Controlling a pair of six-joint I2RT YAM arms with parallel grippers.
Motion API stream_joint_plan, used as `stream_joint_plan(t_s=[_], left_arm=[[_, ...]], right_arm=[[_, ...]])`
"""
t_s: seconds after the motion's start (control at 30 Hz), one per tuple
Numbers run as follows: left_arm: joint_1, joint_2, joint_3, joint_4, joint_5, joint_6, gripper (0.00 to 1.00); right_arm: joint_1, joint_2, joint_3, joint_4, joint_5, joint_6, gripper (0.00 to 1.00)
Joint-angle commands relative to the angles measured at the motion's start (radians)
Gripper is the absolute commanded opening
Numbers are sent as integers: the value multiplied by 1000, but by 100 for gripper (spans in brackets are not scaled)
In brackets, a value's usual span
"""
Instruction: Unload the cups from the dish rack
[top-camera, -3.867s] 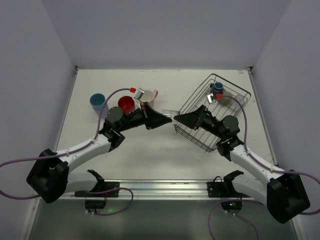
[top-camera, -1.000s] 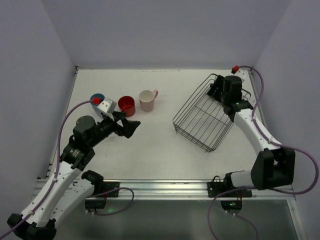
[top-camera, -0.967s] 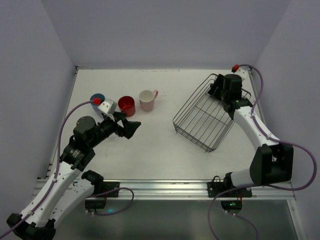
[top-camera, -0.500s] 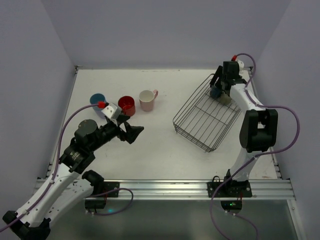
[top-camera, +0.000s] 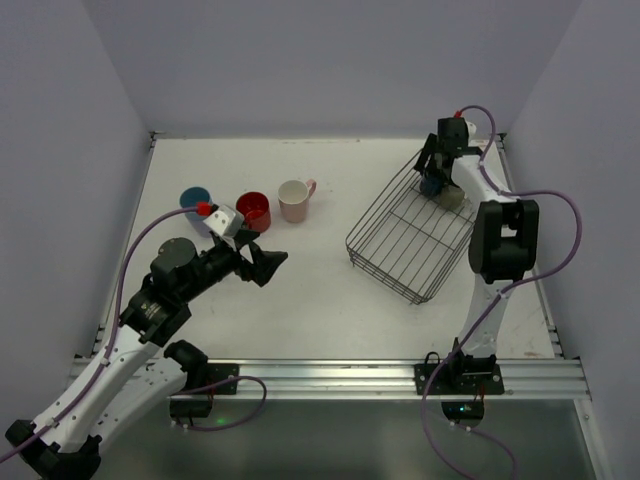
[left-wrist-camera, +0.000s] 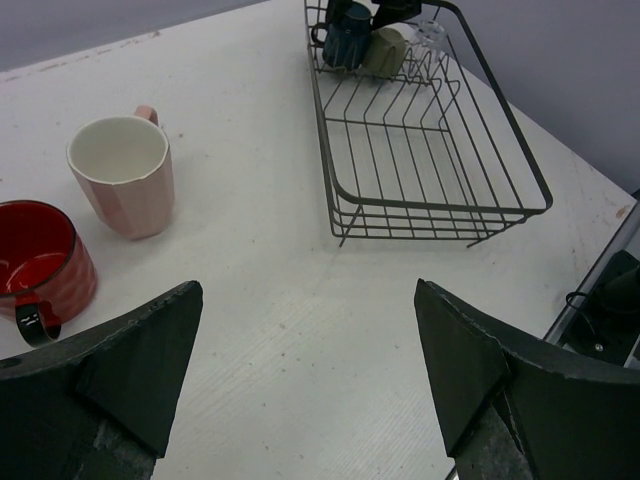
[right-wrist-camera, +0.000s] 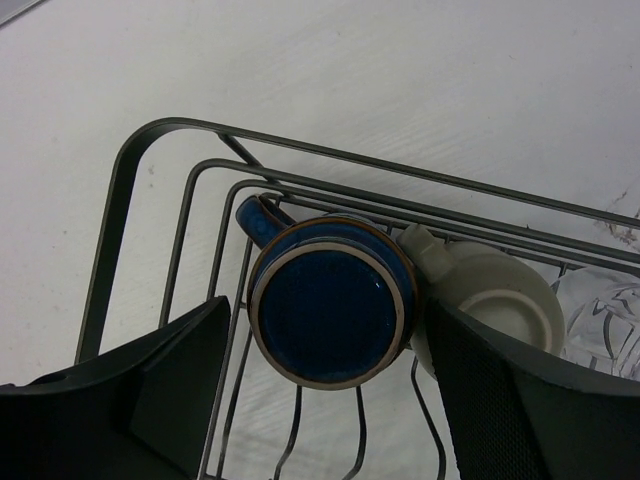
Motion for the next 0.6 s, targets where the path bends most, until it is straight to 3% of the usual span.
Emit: stream_joint_plan(t_s=[0.0, 0.2, 0.4, 0.57], left_arm=[[-5, -4, 26, 3, -16, 33, 91], [-5, -3, 24, 2, -21, 34, 91], [1, -1, 23, 3, -21, 34, 91], [12, 10, 24, 6, -19, 33, 91]], right_arm=[[-6, 15, 62, -36, 10, -26, 81], [-6, 41, 81, -47, 18, -35, 75], [-2, -5, 33, 5, 21, -47, 42], [11, -107, -40, 92, 21, -64, 24]])
